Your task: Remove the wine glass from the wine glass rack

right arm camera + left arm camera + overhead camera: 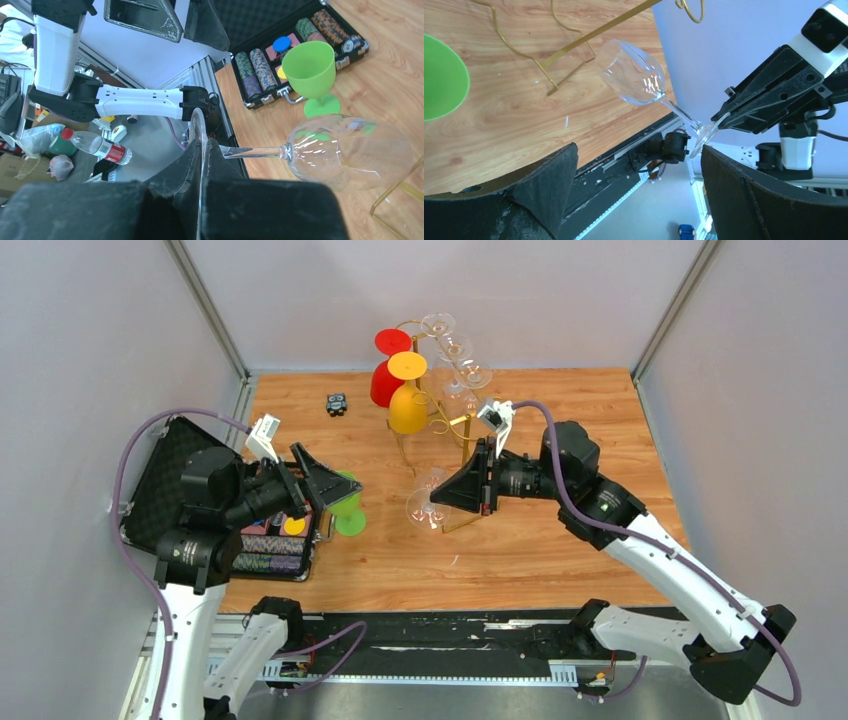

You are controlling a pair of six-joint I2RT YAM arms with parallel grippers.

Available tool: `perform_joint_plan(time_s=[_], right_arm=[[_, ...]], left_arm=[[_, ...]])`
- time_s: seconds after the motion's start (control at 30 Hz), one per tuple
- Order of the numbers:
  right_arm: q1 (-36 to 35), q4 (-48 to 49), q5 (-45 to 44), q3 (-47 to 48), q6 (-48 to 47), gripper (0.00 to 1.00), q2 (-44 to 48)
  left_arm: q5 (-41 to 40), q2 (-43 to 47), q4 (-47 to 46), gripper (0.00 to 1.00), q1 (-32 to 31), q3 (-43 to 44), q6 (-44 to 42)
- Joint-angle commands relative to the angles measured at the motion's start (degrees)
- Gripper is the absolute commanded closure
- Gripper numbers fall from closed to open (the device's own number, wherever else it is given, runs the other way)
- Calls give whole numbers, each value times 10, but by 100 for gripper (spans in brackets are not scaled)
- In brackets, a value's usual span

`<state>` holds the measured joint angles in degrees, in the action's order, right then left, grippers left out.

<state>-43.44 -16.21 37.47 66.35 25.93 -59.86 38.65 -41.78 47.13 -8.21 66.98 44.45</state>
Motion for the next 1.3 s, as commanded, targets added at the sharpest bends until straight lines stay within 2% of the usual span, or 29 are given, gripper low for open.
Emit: perform_joint_plan(time_s=[0.0,0.37,0.9,1.17,1.27], right_arm=[[-22,132,-16,-13,-40,100,6],[-85,263,-41,-32,-132,100,-22],[-148,397,-47,-42,-244,100,-84],[-176,417,-62,-41,-310,100,-108],[-185,420,-71,-42,-334,100,-112]], left_arm=[[44,17,-66,0,4,-26,73],[86,37,-173,0,4,-95,191],[122,37,-255,0,4,-140,267],[132,39,-288,10,3,-156,288],[134,38,-297,19,3,-162,293]])
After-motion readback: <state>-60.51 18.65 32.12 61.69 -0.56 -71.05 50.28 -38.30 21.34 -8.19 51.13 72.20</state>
